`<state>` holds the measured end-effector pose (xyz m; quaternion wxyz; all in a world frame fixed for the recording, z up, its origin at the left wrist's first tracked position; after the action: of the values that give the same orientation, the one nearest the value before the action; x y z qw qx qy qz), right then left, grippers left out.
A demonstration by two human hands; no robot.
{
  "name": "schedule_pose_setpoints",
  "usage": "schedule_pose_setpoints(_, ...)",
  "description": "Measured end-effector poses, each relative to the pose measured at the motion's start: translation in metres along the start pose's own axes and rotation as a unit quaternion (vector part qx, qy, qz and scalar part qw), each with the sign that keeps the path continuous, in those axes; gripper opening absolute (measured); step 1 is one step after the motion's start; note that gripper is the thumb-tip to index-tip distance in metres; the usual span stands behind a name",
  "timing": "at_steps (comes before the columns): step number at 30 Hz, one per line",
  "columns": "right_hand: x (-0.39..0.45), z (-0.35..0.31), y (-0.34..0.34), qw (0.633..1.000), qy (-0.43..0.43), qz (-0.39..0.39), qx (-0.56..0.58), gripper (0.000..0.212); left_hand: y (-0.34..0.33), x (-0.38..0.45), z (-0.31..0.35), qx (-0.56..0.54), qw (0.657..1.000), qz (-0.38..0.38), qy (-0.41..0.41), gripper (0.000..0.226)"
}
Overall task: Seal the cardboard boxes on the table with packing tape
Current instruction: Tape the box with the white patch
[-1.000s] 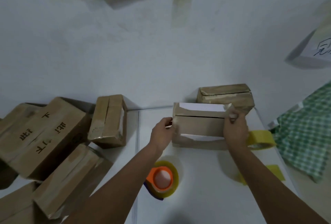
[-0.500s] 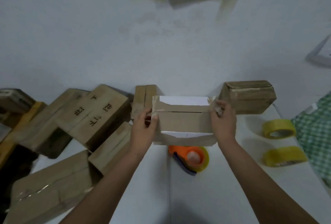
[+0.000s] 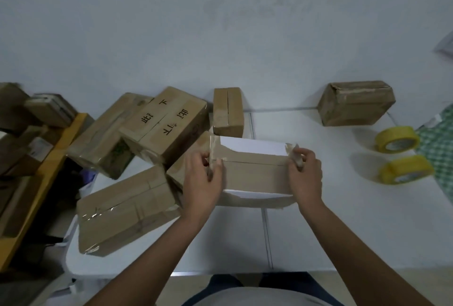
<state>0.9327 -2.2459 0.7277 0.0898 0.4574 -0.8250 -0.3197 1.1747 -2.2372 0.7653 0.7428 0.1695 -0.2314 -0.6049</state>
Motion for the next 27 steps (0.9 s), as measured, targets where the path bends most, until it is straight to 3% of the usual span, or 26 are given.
schedule_pose_setpoints(8, -0.025, 0.055, 0.005, 0.999, -0.027, 0.024, -0.028, 0.025, -0.023, -0.050, -0.006, 0.030, 0.997, -0.072, -0.027, 0.020)
schedule_pose_setpoints(12, -0.032, 0.089, 0.003, 0.996, -0.068, -0.004, -0.051, 0.033, -0.039, -0.072, -0.029, 0.040, 0.992, -0.120, 0.027, 0.022)
schedule_pose_setpoints(15, -0.029, 0.089, -0.003, 0.997, -0.042, -0.030, -0.065, 0.042, -0.042, -0.067, -0.048, 0.041, 0.993, -0.097, 0.055, 0.022)
schedule_pose_setpoints(20, -0.023, 0.072, -0.026, 0.996, -0.016, -0.083, -0.029, 0.043, -0.038, -0.038, -0.077, 0.148, 0.984, -0.078, 0.069, 0.026)
schedule_pose_setpoints(22, -0.023, 0.073, -0.028, 0.995, -0.002, -0.099, 0.009, 0.035, -0.036, -0.035, -0.083, 0.226, 0.972, -0.059, 0.013, 0.034)
schedule_pose_setpoints(24, -0.017, 0.077, -0.024, 0.993, -0.007, -0.108, 0.036, 0.031, -0.038, -0.035, -0.080, 0.276, 0.952, -0.087, -0.102, 0.044)
schedule_pose_setpoints(27, 0.005, 0.089, -0.016, 0.995, -0.016, -0.101, -0.002, 0.031, -0.047, -0.037, -0.080, 0.288, 0.897, -0.242, -0.234, 0.051)
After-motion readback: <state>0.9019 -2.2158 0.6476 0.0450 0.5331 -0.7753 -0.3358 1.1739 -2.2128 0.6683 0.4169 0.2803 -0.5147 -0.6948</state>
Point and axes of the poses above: each hand's wrist, its own x-axis towards the middle knuckle, its own y-axis out of the back of the hand, z = x × y, the point moved 3 cm from there along x, towards the middle knuckle, and after that the axes turned 3 degrees about -y, right-handed, at the moved point
